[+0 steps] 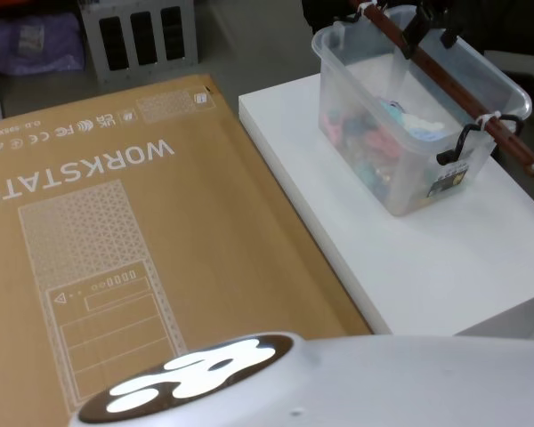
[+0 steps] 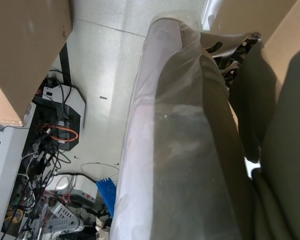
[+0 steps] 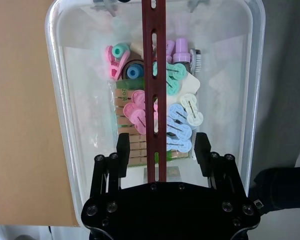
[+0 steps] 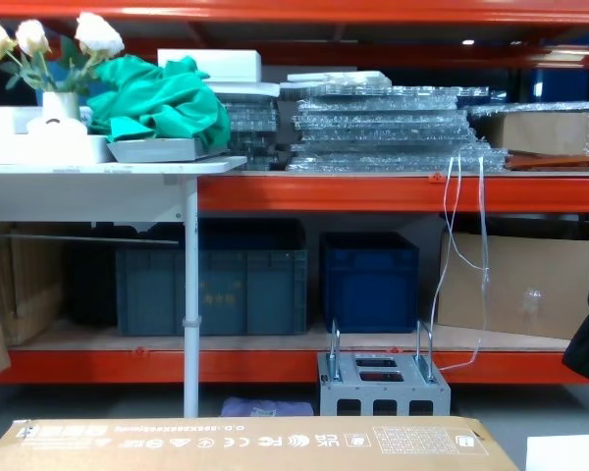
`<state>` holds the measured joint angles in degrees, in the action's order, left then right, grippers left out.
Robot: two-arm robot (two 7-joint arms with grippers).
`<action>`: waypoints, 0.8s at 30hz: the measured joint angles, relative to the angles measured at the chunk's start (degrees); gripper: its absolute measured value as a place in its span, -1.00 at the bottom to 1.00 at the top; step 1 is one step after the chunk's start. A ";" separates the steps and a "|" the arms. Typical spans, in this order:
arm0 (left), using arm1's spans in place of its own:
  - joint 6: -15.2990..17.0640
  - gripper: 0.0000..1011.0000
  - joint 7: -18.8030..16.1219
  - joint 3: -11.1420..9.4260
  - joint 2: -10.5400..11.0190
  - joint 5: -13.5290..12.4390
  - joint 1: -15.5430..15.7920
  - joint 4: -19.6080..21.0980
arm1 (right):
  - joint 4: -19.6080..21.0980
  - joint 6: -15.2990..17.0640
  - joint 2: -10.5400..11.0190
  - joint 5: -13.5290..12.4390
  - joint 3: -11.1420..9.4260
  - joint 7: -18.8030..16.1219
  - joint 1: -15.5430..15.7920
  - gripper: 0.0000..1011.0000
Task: Use one hand to grasp the basket and place it at the designated location.
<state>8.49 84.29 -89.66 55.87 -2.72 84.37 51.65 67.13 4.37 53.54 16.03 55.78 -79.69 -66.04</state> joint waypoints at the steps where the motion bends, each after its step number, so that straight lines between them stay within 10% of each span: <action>1: 0.00 -1.00 0.00 0.00 0.00 0.00 0.00 0.00 | 0.11 0.00 0.07 -0.05 -0.07 0.00 0.02 0.53; 10: 0.00 -1.00 0.00 0.00 0.00 0.01 0.00 0.01 | 1.85 0.08 1.53 -0.75 -1.26 0.03 0.13 0.98; 24: 0.00 -1.00 0.00 0.00 0.00 0.01 0.00 0.01 | 7.01 0.70 5.70 -3.19 -4.94 0.47 0.35 0.98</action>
<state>8.49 84.29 -89.66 55.87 -2.71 84.37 51.66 74.13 5.07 59.25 12.85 50.84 -79.23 -65.69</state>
